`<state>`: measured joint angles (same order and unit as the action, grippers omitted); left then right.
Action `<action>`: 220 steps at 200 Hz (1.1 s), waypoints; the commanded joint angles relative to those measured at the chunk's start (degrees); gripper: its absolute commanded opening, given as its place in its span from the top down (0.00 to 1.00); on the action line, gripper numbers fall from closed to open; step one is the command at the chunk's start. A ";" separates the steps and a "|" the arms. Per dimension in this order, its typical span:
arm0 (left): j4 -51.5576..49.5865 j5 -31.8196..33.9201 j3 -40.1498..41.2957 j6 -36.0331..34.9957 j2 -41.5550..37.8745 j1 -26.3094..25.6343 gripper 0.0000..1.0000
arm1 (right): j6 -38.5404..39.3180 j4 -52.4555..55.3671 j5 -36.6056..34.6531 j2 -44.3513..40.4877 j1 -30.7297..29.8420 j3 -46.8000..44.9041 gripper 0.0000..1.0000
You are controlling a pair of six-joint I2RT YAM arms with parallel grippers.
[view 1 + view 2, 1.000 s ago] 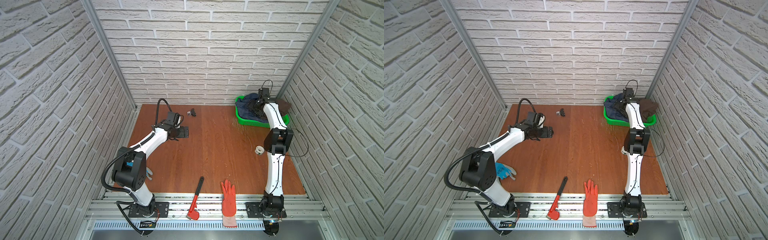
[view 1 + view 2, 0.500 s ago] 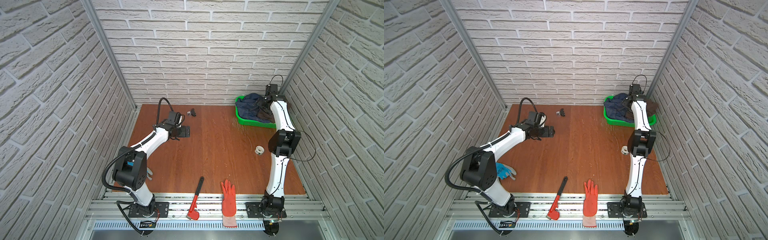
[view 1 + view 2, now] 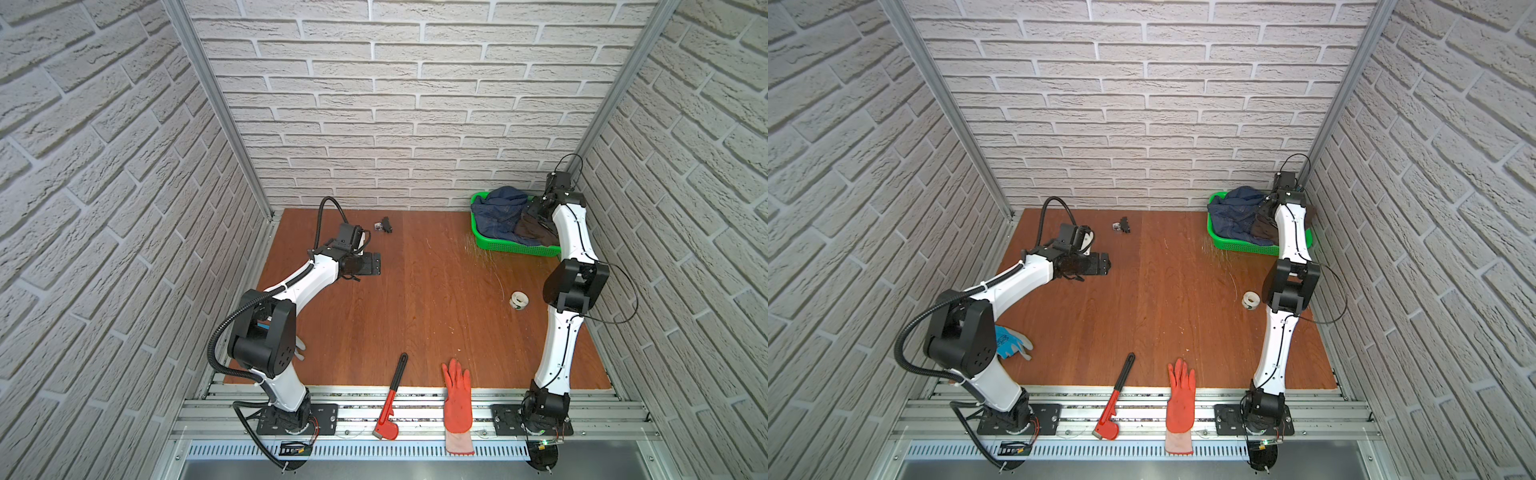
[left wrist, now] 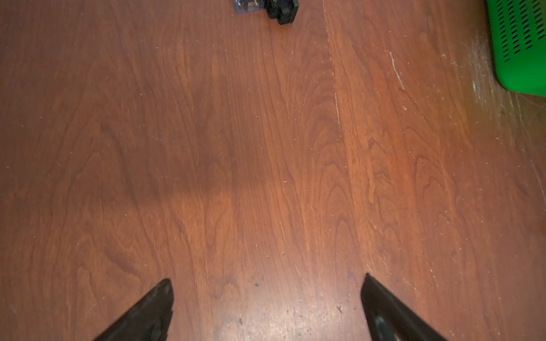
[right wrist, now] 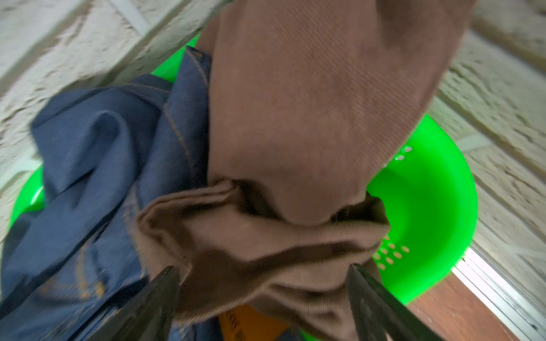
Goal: Fold and stack the trousers
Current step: Rotate the basket at the top-right of the table.
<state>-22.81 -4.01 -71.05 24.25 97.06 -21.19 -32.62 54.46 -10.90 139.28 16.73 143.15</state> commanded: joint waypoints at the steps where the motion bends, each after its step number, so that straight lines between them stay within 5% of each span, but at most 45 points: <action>1: 1.54 -0.57 -1.38 -0.08 1.16 -0.32 0.02 | -0.80 -1.94 2.41 4.49 0.77 3.54 0.10; 32: 1.41 -0.73 -2.03 -0.15 1.95 -0.30 0.02 | -1.72 -4.49 5.77 8.78 1.75 5.46 0.11; 50: 1.17 -0.65 -2.40 -0.30 2.29 -0.27 0.02 | -2.30 -6.16 7.51 9.90 2.08 5.45 0.20; 64: 0.89 -0.82 -2.94 -0.50 2.52 -0.34 0.02 | -2.98 -7.01 8.49 10.00 2.34 5.46 0.39; 80: 0.70 -0.91 -3.35 -0.52 2.56 -0.26 0.04 | -3.06 -7.80 8.83 8.82 2.34 5.28 0.76; 95: 0.71 -1.07 -3.57 -0.48 2.54 -0.34 0.04 | -3.00 -8.60 8.74 6.53 2.00 4.96 0.94; 129: 0.33 -1.53 -4.01 -0.52 1.89 -0.65 0.05 | -1.27 -11.03 7.57 -1.45 0.60 5.00 0.94; 162: -0.18 -1.06 -3.97 -0.69 0.24 -1.13 0.04 | -10.32 -18.45 18.17 -6.71 1.21 -4.80 0.94; 220: -0.01 -0.30 -1.66 -0.18 -3.00 -1.53 0.03 | -11.73 -21.68 15.88 -9.60 -2.48 -12.40 0.94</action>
<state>-23.51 -4.93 -73.76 24.12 96.66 -22.33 -42.98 38.68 3.75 132.57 17.19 131.90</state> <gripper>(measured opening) 0.969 0.119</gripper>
